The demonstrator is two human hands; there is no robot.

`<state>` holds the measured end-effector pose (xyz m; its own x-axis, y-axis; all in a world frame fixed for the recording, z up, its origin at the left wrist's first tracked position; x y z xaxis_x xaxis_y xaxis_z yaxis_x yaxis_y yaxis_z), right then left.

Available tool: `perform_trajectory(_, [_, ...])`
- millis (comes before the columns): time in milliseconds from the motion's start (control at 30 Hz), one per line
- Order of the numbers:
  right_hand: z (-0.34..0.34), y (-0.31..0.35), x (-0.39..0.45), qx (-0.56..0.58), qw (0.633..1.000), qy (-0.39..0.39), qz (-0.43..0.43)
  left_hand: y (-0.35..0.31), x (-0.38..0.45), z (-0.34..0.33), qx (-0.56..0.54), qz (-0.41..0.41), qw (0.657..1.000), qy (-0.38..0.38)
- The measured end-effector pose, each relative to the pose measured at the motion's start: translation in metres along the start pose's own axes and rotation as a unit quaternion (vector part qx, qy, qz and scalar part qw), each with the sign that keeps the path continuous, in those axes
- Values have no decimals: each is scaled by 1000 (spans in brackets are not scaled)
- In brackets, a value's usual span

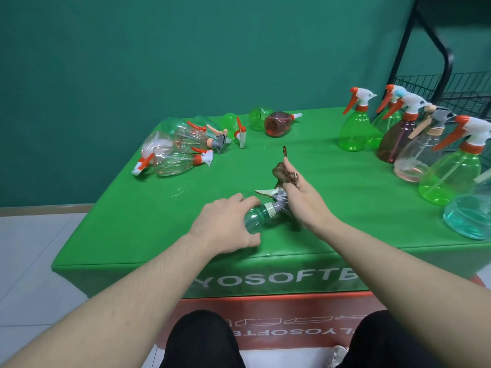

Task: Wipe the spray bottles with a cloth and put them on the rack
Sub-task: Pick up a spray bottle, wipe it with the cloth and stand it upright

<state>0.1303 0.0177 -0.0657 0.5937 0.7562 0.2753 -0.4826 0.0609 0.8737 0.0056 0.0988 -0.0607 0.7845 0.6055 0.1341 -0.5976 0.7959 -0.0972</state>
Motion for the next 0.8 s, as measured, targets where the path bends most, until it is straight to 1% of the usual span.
perform_trajectory(67, [-4,-3,-2,5,1000,-8,-11,2,2,0,-2,8,1000,-4])
perform_trajectory(167, [-7,0,-10,1,1000,-18,2,4,5,-2,-8,23,1000,-3])
perform_trajectory(400, [-12,-1,-27,-2,1000,9,9,10,14,-4,-11,64,998,16])
perform_trajectory(500, [-6,4,-37,-6,999,23,27,12,17,-4,-11,78,997,22])
perform_trajectory(567, [3,7,-41,19,999,19,33,14,18,-3,-17,87,996,31])
perform_trajectory(633, [16,5,-39,61,998,-8,12,14,18,-3,-26,88,995,38])
perform_trajectory(700, [29,-3,-35,102,993,-56,-24,13,15,-3,-31,80,996,39])
perform_trajectory(800, [37,-15,-24,200,968,-126,-80,11,11,-2,-30,64,997,35])
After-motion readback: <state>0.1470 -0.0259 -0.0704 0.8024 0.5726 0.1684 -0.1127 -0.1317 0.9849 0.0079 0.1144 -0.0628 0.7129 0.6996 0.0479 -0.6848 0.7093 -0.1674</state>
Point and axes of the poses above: each hand's wrist, its own x-axis towards the middle knuckle, its own z-axis out of the back of the hand, y = z × x, the point moved 10 cm from there along x, towards the middle knuckle, and after that the axes turned 13 degrees about z, right-handed, at the moved point
